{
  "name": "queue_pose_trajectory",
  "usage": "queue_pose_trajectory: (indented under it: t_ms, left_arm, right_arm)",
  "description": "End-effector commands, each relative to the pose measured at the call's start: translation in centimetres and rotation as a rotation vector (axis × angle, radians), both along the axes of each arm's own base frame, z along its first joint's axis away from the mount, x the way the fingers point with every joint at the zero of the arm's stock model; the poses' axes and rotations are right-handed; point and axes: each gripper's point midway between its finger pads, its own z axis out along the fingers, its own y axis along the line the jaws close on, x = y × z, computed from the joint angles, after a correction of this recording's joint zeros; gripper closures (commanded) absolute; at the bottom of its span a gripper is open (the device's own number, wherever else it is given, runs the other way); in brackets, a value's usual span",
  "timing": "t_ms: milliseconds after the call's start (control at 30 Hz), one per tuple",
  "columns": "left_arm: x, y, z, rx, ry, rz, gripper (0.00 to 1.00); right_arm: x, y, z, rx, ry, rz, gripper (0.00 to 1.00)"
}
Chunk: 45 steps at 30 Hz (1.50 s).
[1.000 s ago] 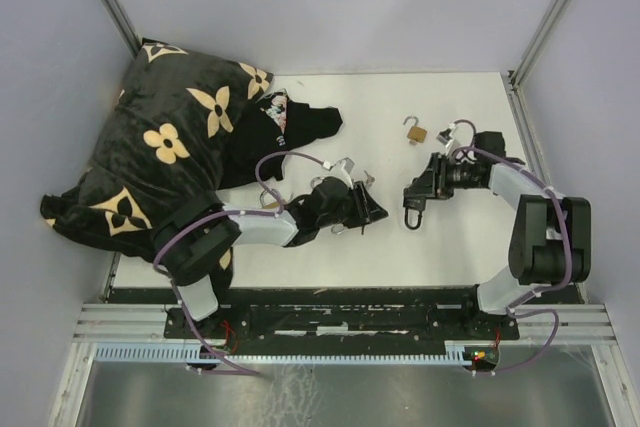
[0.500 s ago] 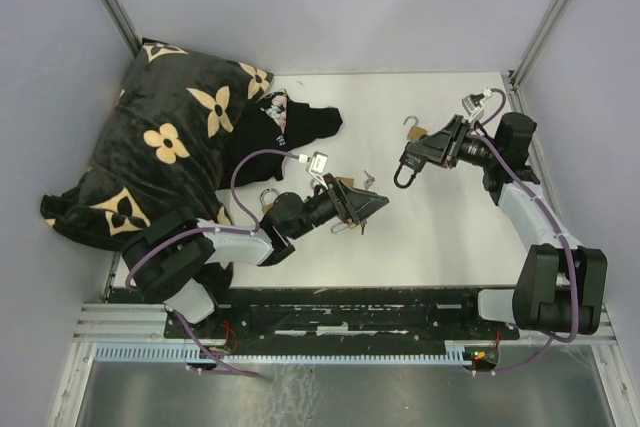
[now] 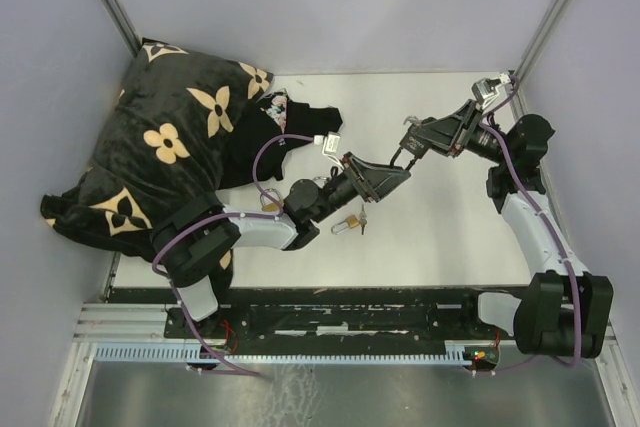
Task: Lock with the key
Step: Pick up the lock from the center of the board.
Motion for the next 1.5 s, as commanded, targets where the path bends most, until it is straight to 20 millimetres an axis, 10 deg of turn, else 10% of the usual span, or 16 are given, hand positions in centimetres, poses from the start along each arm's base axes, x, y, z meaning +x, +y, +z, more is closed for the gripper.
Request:
queue_pose_trajectory:
  t_ms: [0, 233, 400, 767, 1467]
  left_arm:
    - [0.5, 0.5, 4.1, -0.145, 0.004, 0.024, 0.31]
    - [0.7, 0.6, 5.2, -0.2, 0.022, 0.018, 0.57]
    - [0.4, 0.9, 5.8, -0.216, -0.017, 0.0, 0.96]
    - [-1.5, 2.9, 4.8, 0.006, -0.06, -0.19, 0.97]
    - [-2.4, 4.6, 5.7, 0.308, -0.111, -0.272, 0.97]
  right_arm:
    - [-1.2, 0.1, 3.3, 0.028, -0.121, -0.013, 0.98]
    - [-1.9, 0.2, 3.6, 0.033, -0.143, -0.016, 0.98]
    - [-2.4, 0.3, 2.8, -0.006, -0.159, -0.014, 0.98]
    - [-5.7, 0.9, 1.8, -0.179, -0.314, 0.137, 0.36]
    - [-10.5, 2.3, 2.0, -0.314, -0.428, 0.345, 0.44]
